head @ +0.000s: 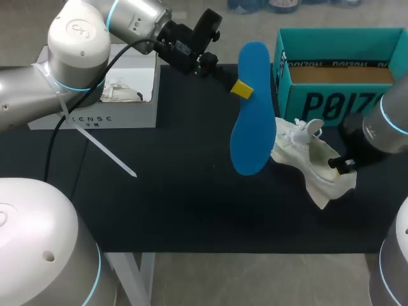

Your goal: Take the shoe out of the shoebox, open the shoe tongue, remove and reinsert the insole, then place the shoe into the shoebox

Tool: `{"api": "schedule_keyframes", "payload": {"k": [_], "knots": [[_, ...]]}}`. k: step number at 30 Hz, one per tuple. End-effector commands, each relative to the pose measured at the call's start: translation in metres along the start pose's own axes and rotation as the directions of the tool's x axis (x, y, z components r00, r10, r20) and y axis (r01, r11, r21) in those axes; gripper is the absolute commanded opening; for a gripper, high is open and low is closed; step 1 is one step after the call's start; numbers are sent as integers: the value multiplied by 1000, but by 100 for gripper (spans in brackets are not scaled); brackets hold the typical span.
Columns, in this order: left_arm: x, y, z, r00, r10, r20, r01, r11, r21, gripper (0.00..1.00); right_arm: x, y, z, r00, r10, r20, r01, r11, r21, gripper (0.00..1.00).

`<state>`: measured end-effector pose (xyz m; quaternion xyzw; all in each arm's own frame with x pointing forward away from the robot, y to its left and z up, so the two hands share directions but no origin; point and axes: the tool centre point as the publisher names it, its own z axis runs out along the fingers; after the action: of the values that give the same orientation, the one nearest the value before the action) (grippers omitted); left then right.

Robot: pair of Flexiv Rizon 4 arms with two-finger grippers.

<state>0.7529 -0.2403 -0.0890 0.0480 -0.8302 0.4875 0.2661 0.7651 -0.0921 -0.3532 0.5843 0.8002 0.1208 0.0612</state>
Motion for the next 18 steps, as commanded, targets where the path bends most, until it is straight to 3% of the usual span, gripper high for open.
{"api": "schedule_keyframes", "payload": {"k": [1, 8, 9, 18], "knots": [[0, 0, 0, 1000, 0, 2, 0, 1000, -2, 0, 3, -11, -13, 996, 79, 29, -78, 997, -11, 0], [0, 0, 0, 1000, 0, 2, 0, 1000, -2, 0, 11, -12, -4, 992, 111, -61, -112, 994, -3, 0], [0, 0, 0, 1000, 0, 2, 0, 1000, -2, 0, 12, -11, -2, 993, 81, -81, -83, 996, -32, 0], [0, 0, 0, 1000, 0, 2, 0, 1000, -2, 0, 12, -11, -2, 993, 81, -81, -83, 996, -32, 0]]}}
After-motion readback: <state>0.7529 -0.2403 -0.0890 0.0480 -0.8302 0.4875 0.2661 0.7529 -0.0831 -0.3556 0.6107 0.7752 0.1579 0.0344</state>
